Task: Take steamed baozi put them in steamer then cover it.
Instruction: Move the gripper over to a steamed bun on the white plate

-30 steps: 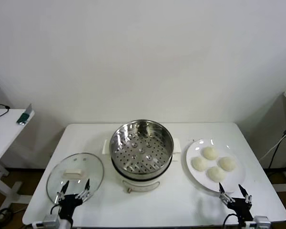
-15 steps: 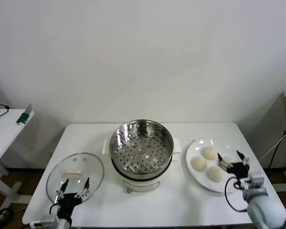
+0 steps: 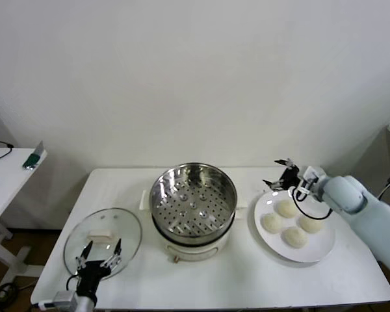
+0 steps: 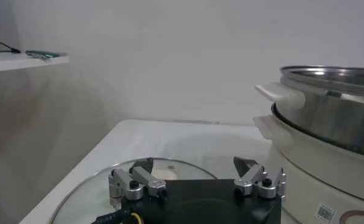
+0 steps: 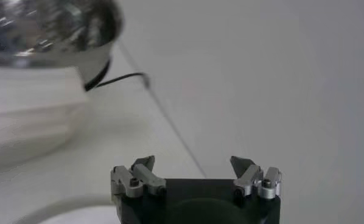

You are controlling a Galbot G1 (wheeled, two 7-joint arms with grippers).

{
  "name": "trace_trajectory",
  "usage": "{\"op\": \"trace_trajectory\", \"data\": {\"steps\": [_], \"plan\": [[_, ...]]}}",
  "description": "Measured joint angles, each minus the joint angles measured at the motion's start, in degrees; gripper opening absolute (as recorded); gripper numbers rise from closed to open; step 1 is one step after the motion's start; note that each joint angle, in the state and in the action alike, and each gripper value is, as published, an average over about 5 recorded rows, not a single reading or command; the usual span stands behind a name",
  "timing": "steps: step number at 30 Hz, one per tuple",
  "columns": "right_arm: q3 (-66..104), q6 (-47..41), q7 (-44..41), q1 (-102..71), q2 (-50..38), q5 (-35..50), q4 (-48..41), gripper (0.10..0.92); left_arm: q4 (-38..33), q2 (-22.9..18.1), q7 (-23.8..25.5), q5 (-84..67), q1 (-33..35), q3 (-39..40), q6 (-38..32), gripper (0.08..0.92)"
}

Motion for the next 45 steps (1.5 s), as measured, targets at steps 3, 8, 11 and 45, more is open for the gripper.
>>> {"op": "trace_trajectory", "data": {"steps": [3,8,11,45], "plan": [[-10.5,3.1,-6.4,8.6,0.3,-1.3,-3.9,0.823,0.0,0.0,0.0,0.0,-0.1,-0.2,0.0,0.823],[-23.1,6.2,-13.6,17.4,1.8,-2.6,-9.0,0.823,0.4,0.0,0.1,0.0,-0.6,-0.4,0.0,0.823],[-27.8,7.1,-16.3,20.3,3.3,-3.4,-11.7,0.823,0.7,0.0,0.1,0.0,-0.8,-0.4,0.0,0.823],[-30.4,8.9,-19.5,15.5,17.1,-8.7,-32.3,0.813,3.1,0.6,-0.1,-0.5,-1.7,-0.4,-0.7,0.823]]}}
